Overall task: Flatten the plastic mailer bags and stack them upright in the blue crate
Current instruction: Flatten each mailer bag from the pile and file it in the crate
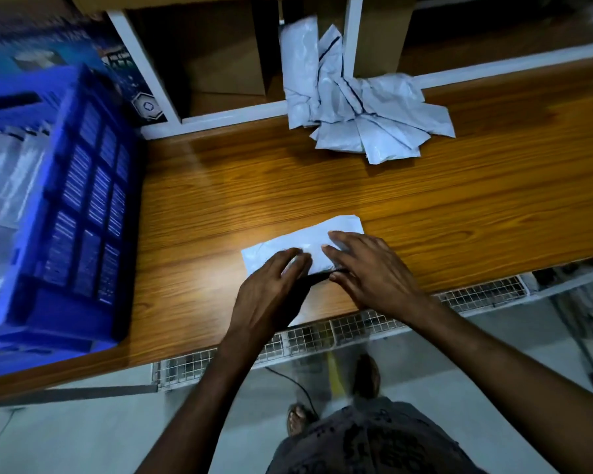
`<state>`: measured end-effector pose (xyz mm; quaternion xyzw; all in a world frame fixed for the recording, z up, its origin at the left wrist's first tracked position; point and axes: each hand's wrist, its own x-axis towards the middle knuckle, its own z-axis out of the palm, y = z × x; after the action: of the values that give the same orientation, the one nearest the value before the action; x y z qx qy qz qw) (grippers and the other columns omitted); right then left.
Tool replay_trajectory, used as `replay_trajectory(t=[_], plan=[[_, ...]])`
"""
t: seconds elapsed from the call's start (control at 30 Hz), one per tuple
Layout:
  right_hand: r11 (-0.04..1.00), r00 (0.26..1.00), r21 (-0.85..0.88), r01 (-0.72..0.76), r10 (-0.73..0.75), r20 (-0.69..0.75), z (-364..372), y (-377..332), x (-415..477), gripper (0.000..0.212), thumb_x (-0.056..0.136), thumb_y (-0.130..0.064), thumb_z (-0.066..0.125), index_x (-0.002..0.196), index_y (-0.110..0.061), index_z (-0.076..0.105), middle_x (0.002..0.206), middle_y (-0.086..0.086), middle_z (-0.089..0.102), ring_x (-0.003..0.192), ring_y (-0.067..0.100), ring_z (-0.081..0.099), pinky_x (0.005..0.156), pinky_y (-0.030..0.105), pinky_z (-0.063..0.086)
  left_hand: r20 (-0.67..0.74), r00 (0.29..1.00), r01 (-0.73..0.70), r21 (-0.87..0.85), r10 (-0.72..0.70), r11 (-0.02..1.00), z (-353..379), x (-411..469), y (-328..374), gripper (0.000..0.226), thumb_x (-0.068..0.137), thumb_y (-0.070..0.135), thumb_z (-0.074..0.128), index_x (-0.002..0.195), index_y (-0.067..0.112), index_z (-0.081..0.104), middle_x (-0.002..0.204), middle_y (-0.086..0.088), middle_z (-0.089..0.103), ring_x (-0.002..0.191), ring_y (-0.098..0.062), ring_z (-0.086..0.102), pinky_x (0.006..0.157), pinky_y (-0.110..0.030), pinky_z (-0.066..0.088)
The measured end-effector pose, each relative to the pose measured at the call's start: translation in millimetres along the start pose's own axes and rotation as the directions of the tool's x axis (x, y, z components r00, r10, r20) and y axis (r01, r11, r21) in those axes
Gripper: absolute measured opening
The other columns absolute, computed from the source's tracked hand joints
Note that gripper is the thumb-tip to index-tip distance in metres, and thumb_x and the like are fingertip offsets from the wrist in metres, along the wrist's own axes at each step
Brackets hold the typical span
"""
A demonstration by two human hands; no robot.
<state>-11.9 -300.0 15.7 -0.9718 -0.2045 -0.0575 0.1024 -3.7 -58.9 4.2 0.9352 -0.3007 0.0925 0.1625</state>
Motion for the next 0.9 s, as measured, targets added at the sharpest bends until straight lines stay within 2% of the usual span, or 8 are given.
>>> replay_trajectory(t=[0.07, 0.17, 0.23, 0.33, 0.53, 0.63, 0.77, 0.9], plan=[[0.999, 0.997, 0.012, 0.039, -0.038, -0.064, -8, -3, 2, 0.048, 0.094, -0.032, 0.068, 0.140, -0.021, 0.058, 0.149, 0.004, 0.052, 0.131, 0.025, 0.051, 0.101, 0.042, 0.044, -0.105, 0.994, 0.028, -0.042, -0.033, 0.999, -18, 1, 6, 0.041, 0.086, 0.033, 0.075, 0.123, 0.020, 0.065, 0.129, 0.005, 0.063, 0.098, -0.020, 0.067, 0.061, -0.030, 0.054], [0.996, 0.977, 0.040, 0.078, -0.069, -0.201, -22, -4, 7, 0.039, 0.093, -0.013, 0.067, 0.132, -0.020, 0.066, 0.135, 0.002, 0.064, 0.118, 0.023, 0.060, 0.090, 0.037, 0.046, -0.199, 0.979, 0.033, 0.016, -0.029, 0.999, -48, 7, 15, 0.035, 0.083, 0.037, 0.067, 0.113, 0.019, 0.070, 0.120, 0.005, 0.069, 0.092, -0.019, 0.067, 0.061, -0.028, 0.047], [0.994, 0.975, 0.044, 0.096, -0.085, -0.206, -31, -3, 13, 0.038, 0.095, -0.016, 0.066, 0.133, -0.021, 0.064, 0.137, 0.000, 0.062, 0.119, 0.021, 0.058, 0.089, 0.036, 0.046, -0.258, 0.966, 0.007, 0.015, -0.003, 1.000, -59, 14, 13, 0.034, 0.087, 0.035, 0.056, 0.108, 0.015, 0.073, 0.115, 0.000, 0.072, 0.096, -0.021, 0.067, 0.067, -0.029, 0.049], [0.993, 0.974, 0.015, 0.120, -0.115, -0.193, -43, -6, 18, 0.039, 0.094, -0.017, 0.067, 0.133, -0.020, 0.063, 0.138, -0.002, 0.060, 0.120, 0.019, 0.058, 0.088, 0.036, 0.046, -0.277, 0.961, 0.024, 0.002, -0.023, 1.000, -61, 19, 2, 0.014, 0.097, 0.022, 0.067, 0.107, 0.016, 0.074, 0.116, 0.001, 0.071, 0.098, -0.024, 0.067, 0.072, -0.032, 0.045], [0.986, 0.944, 0.164, -0.007, 0.061, -0.323, -59, -13, 27, 0.025, 0.083, -0.012, 0.074, 0.106, -0.020, 0.078, 0.103, -0.004, 0.074, 0.096, 0.019, 0.065, 0.077, 0.035, 0.053, -0.301, 0.950, 0.079, -0.036, -0.086, 0.996, -68, 17, 5, 0.016, 0.100, 0.022, 0.060, 0.108, 0.024, 0.075, 0.109, 0.011, 0.075, 0.075, -0.017, 0.065, 0.065, -0.029, 0.045], [0.985, 0.946, 0.173, 0.009, 0.047, -0.320, -64, -16, 31, 0.026, 0.084, -0.026, 0.079, 0.109, -0.022, 0.078, 0.108, -0.003, 0.075, 0.097, 0.019, 0.065, 0.076, 0.036, 0.054, -0.325, 0.932, 0.147, -0.072, -0.162, 0.987, -68, 18, 6, 0.013, 0.098, 0.025, 0.064, 0.105, 0.025, 0.075, 0.098, 0.006, 0.078, 0.064, -0.026, 0.066, 0.058, -0.029, 0.046], [0.985, 0.937, 0.097, 0.140, -0.100, -0.335, -68, -20, 37, 0.016, 0.091, -0.029, 0.069, 0.102, -0.023, 0.079, 0.113, -0.007, 0.073, 0.101, 0.018, 0.063, 0.079, 0.031, 0.036, -0.336, 0.919, 0.192, -0.071, -0.205, 0.979, -73, 23, 10, 0.007, 0.098, 0.030, 0.071, 0.101, 0.026, 0.075, 0.091, 0.004, 0.078, 0.064, -0.027, 0.067, 0.057, -0.026, 0.042], [0.974, 0.925, 0.225, 0.016, 0.071, -0.374, -62, -23, 37, 0.014, 0.083, -0.019, 0.082, 0.096, -0.023, 0.079, 0.100, -0.008, 0.075, 0.094, 0.015, 0.065, 0.076, 0.029, 0.038, -0.331, 0.928, 0.174, -0.025, -0.172, 0.985, -76, 26, 5, 0.006, 0.096, 0.029, 0.069, 0.101, 0.027, 0.074, 0.094, 0.007, 0.077, 0.079, -0.019, 0.070, 0.068, -0.023, 0.034]])
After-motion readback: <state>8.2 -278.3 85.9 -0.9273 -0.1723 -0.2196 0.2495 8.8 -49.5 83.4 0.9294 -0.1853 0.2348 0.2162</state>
